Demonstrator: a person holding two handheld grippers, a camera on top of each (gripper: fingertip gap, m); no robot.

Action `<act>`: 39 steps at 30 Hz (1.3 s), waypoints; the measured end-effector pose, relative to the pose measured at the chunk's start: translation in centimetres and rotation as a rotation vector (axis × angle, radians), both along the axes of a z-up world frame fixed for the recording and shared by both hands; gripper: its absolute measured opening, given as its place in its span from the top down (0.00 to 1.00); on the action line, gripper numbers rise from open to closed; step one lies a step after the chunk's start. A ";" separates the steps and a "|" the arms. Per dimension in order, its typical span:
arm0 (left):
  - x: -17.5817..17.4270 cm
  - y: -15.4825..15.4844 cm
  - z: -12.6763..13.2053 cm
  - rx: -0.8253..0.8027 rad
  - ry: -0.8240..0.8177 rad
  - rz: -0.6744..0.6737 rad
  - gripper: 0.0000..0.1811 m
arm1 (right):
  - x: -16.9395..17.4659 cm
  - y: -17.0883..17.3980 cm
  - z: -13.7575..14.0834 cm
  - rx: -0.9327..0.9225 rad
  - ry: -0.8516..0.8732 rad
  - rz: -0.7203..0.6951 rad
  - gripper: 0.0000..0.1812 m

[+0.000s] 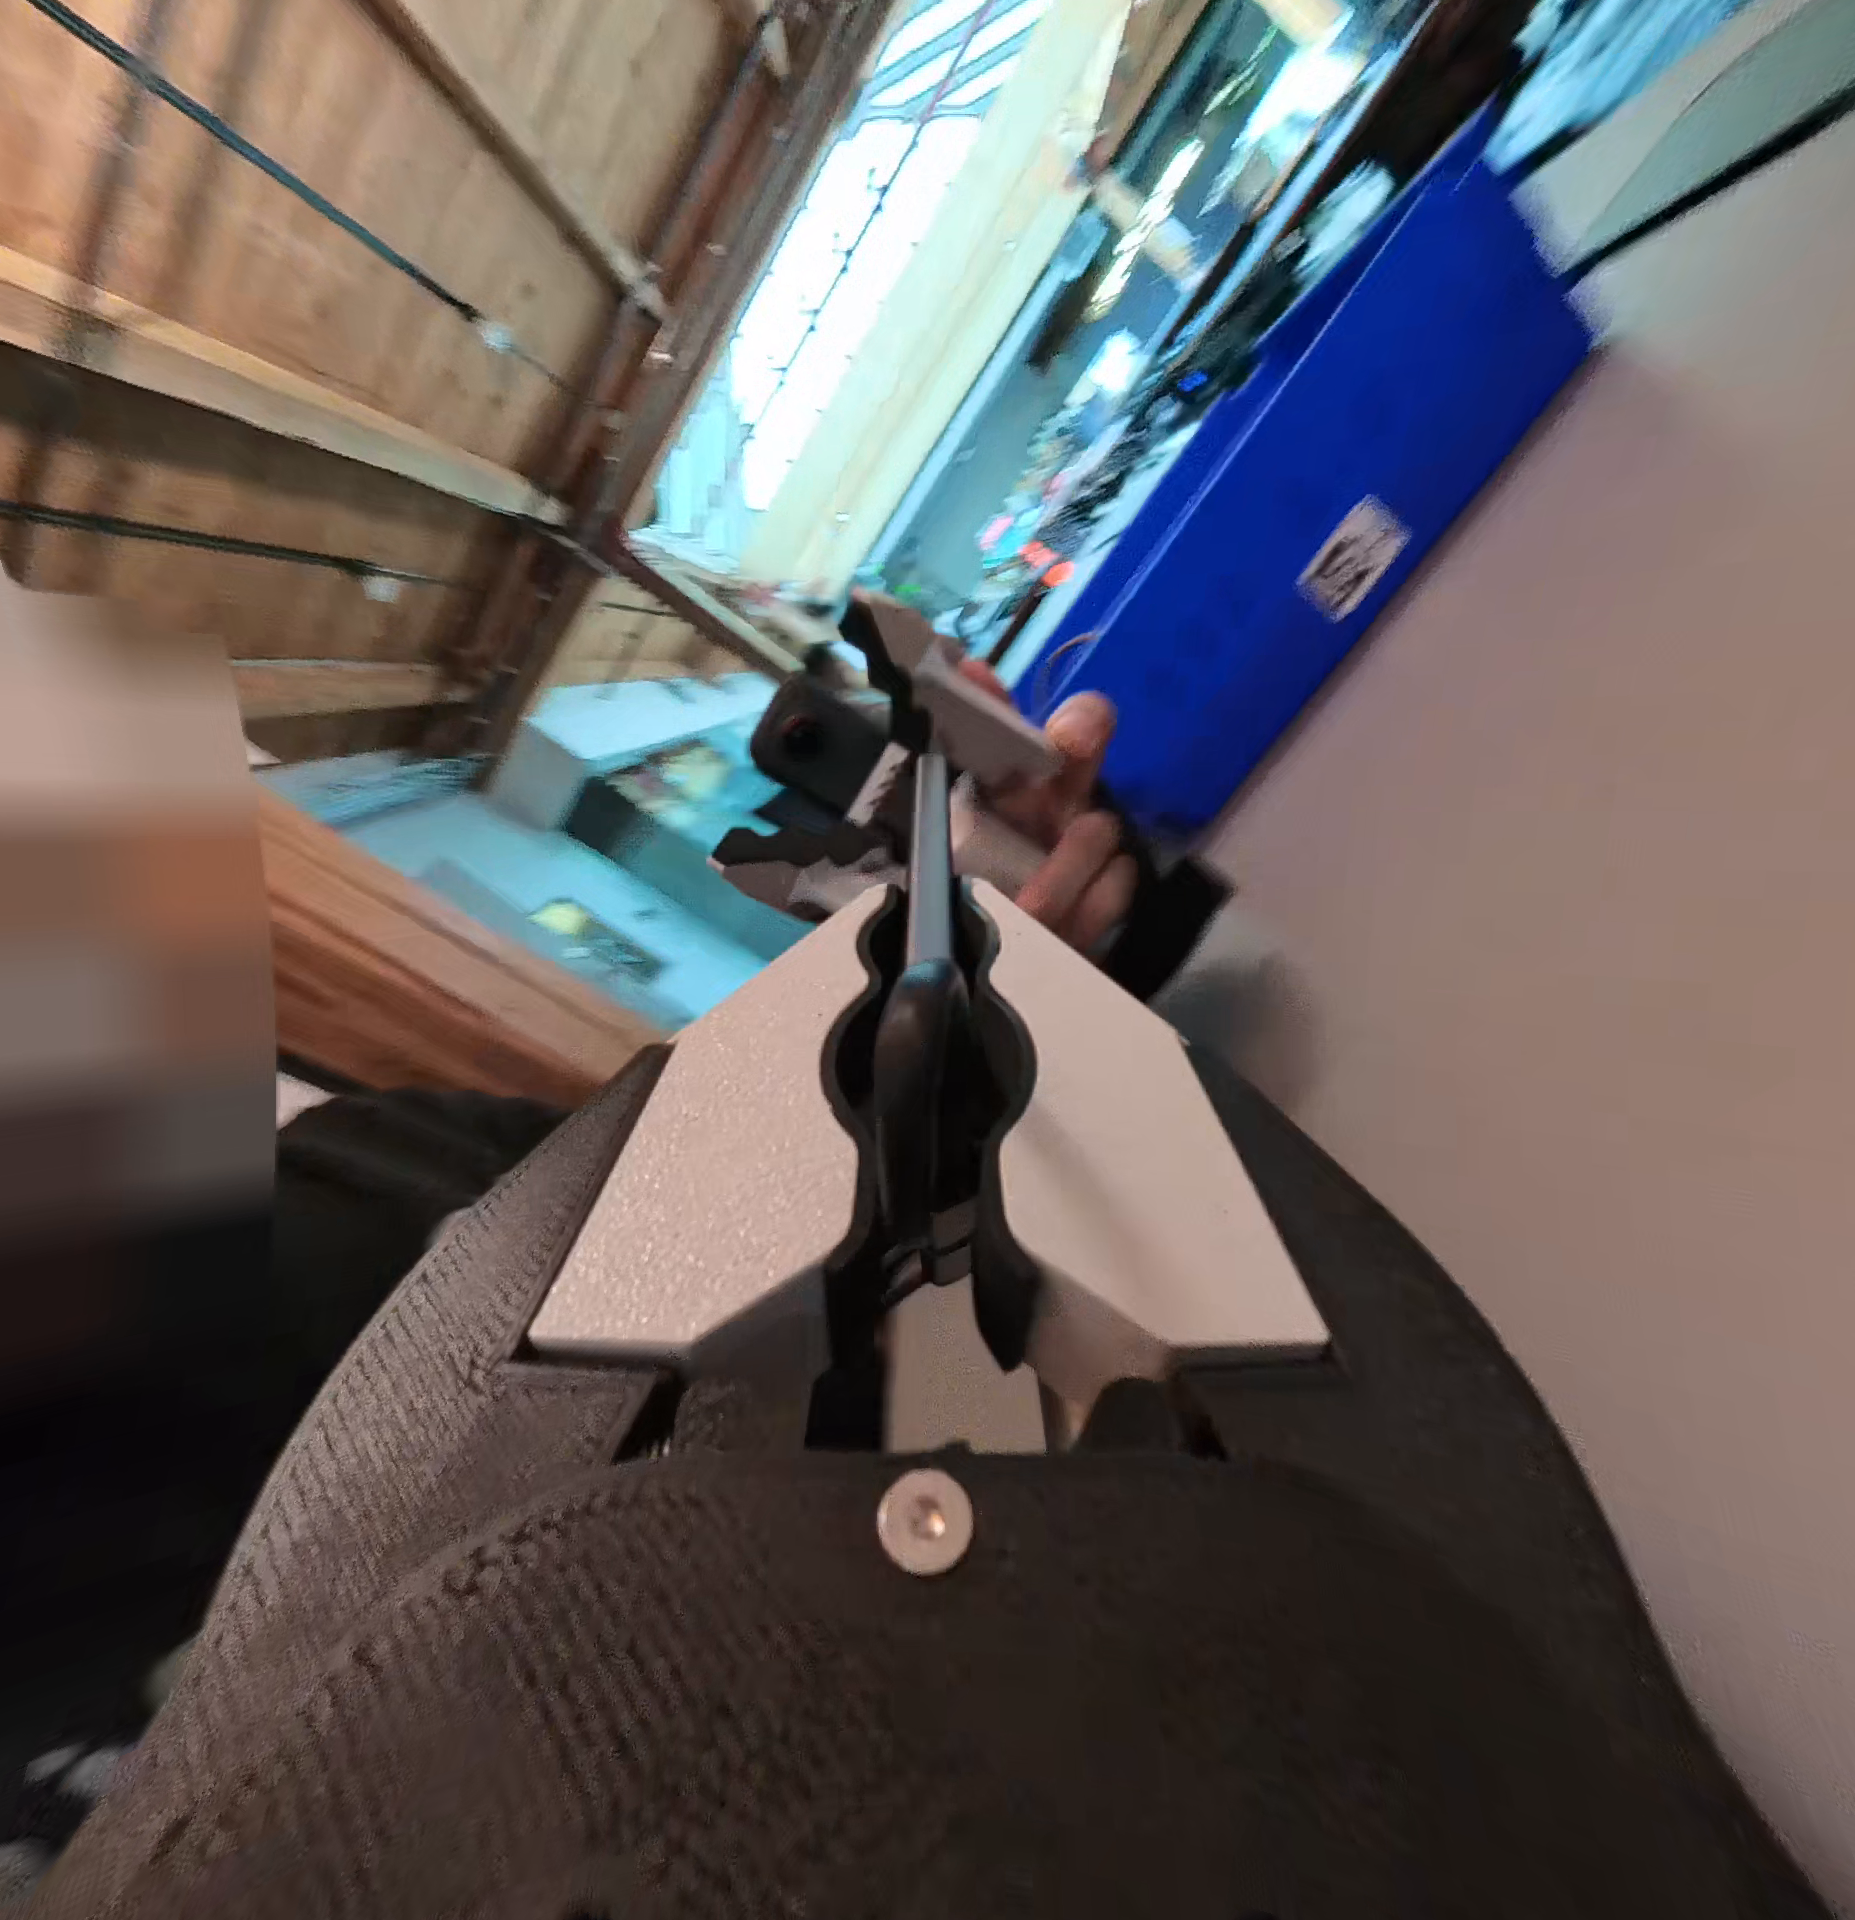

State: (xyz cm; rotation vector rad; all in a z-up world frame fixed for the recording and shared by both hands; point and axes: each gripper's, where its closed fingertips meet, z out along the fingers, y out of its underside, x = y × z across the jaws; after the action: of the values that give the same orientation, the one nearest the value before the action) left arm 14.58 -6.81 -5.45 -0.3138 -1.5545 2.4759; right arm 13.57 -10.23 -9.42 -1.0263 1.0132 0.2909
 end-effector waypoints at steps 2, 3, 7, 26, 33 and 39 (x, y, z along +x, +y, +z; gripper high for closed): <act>1.1 -0.3 -0.4 0.041 0.010 0.071 0.64 | 1.1 -4.3 1.1 -0.203 -0.050 -0.164 0.96; 1.4 -0.5 -0.7 0.062 0.004 0.092 0.64 | 1.7 -7.3 1.7 -0.361 -0.074 -0.269 0.96; 1.1 -1.6 -2.1 0.148 0.006 0.083 0.64 | 3.2 -22.3 4.7 -1.080 -0.029 -0.626 0.95; 0.6 -2.8 -4.7 0.300 0.073 -0.013 0.68 | 9.4 -39.3 -2.1 -1.864 0.140 -0.190 0.91; 0.6 -3.0 -5.0 0.314 0.081 -0.019 0.68 | 8.9 -42.1 0.7 -1.855 0.187 -0.486 0.76; 0.4 -3.1 -4.8 0.309 0.079 -0.021 0.68 | 8.0 -36.2 7.4 -1.683 -0.009 -0.803 0.68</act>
State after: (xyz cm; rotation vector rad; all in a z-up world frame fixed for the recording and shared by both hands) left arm 15.00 -9.88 -10.20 -0.1780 -1.8525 2.1587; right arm 21.54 -46.40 -2.03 -1.8879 1.5244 -1.4767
